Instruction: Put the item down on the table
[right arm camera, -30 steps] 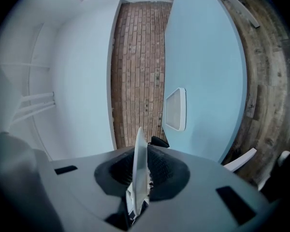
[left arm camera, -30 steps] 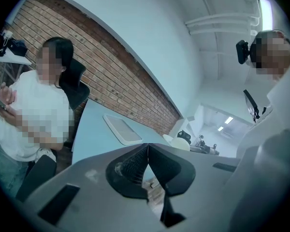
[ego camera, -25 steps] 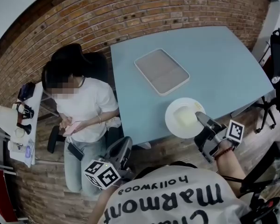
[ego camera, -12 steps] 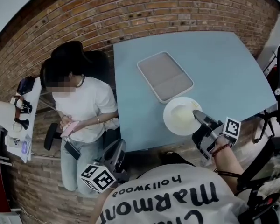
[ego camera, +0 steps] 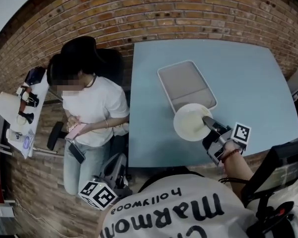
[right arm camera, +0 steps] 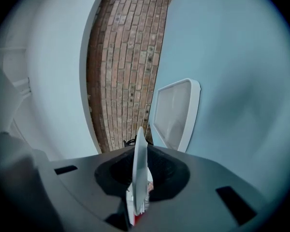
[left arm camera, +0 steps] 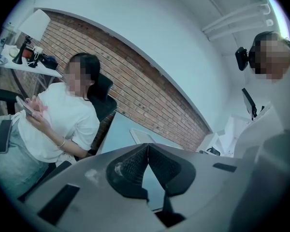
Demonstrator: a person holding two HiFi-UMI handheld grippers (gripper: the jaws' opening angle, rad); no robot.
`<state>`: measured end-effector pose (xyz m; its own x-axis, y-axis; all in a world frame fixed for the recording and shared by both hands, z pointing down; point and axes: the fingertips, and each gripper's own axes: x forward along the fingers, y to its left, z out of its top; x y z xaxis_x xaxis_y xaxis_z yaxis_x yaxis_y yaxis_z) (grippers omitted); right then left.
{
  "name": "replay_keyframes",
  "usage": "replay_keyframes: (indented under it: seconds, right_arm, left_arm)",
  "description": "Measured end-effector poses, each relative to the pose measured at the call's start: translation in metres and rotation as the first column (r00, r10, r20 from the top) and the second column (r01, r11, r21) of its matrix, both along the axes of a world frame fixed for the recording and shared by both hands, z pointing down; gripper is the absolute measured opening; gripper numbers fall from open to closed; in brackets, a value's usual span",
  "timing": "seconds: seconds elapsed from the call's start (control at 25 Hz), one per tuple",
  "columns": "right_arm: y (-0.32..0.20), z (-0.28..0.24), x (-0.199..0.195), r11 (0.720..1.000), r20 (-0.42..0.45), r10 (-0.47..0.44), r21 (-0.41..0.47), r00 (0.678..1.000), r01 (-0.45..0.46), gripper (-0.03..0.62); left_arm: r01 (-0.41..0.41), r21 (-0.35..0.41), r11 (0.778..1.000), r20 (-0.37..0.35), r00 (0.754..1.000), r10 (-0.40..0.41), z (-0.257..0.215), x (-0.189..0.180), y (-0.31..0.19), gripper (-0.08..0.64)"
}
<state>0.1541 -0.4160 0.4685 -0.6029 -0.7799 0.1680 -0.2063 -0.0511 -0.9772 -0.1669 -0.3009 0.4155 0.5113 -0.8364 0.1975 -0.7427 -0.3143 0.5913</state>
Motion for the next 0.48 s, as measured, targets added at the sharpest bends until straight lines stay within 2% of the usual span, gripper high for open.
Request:
replay_keyframes:
  seconds: [0.28,0.48]
  right_arm:
    - [-0.027,0.026,-0.003,0.998,-0.06,-0.041,-0.044,0.997,0.039,0.038]
    - [-0.042,0.044,0.008,0.996,-0.082,-0.005,-0.084,0.997,-0.001,0.038]
  left_arm:
    - [0.072,-0.031,0.997,0.021,0.997,-0.071,0.003,-0.01,-0.002,0.008]
    - [0.098,-0.051,0.994,0.04,0.995,-0.096,0.005,-0.008,-0.002,0.008]
